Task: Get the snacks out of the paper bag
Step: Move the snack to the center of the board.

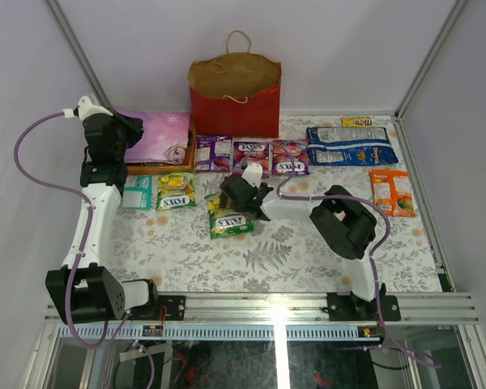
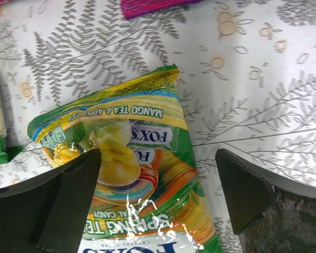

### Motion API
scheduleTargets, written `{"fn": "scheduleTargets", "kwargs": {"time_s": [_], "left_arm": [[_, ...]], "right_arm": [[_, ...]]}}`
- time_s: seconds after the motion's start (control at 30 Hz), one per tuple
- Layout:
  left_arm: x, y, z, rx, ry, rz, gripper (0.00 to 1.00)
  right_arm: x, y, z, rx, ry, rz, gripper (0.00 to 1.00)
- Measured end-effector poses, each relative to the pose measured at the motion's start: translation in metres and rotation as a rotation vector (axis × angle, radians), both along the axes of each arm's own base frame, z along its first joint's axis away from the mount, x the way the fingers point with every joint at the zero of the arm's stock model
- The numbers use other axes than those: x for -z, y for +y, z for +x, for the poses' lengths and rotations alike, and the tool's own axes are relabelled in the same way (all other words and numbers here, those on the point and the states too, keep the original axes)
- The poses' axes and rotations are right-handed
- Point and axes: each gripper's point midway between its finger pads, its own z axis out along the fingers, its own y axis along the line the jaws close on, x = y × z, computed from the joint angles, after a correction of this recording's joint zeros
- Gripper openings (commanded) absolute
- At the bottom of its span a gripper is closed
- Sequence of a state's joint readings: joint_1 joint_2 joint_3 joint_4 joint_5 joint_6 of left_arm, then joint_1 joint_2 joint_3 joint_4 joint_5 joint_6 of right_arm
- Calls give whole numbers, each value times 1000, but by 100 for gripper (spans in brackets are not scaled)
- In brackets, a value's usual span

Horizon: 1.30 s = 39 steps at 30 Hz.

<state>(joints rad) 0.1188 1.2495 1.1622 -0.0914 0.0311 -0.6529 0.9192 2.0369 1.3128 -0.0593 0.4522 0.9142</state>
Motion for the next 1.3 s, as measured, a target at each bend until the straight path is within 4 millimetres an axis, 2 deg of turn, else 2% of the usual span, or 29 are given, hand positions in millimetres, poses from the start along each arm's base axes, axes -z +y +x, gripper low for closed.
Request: {"fn": "scheduleTargets", "kwargs": {"time_s": [0.13, 0.23, 0.33, 0.43, 0.6, 0.8, 0.93, 1.3], "left_arm": [[0, -1, 0, 5, 0, -1, 2], [2, -1, 0, 8, 3, -2, 3], [5, -3, 0, 14, 7, -4, 3], [11, -3, -1, 18, 18, -6, 3], [18, -5, -2, 28, 32, -10, 3], [17, -6, -3, 33, 30, -11, 3], [18, -6, -4, 32, 31, -10, 4], [19, -6, -4, 33, 29, -9, 4]], "right_arm": [[-3, -17, -4, 28, -28, -64, 100], [-19, -34, -16, -2, -90, -153, 99], [-42, -26, -30, -111, -153, -188, 99], [-54, -10, -36, -204, -190, -180, 97], [-43, -1, -37, -277, -181, -188, 86], [-3, 14, -41, -363, -127, -188, 82], [-3, 29, -36, -396, -129, -140, 82], [-3, 50, -30, -481, -149, -132, 83]]}}
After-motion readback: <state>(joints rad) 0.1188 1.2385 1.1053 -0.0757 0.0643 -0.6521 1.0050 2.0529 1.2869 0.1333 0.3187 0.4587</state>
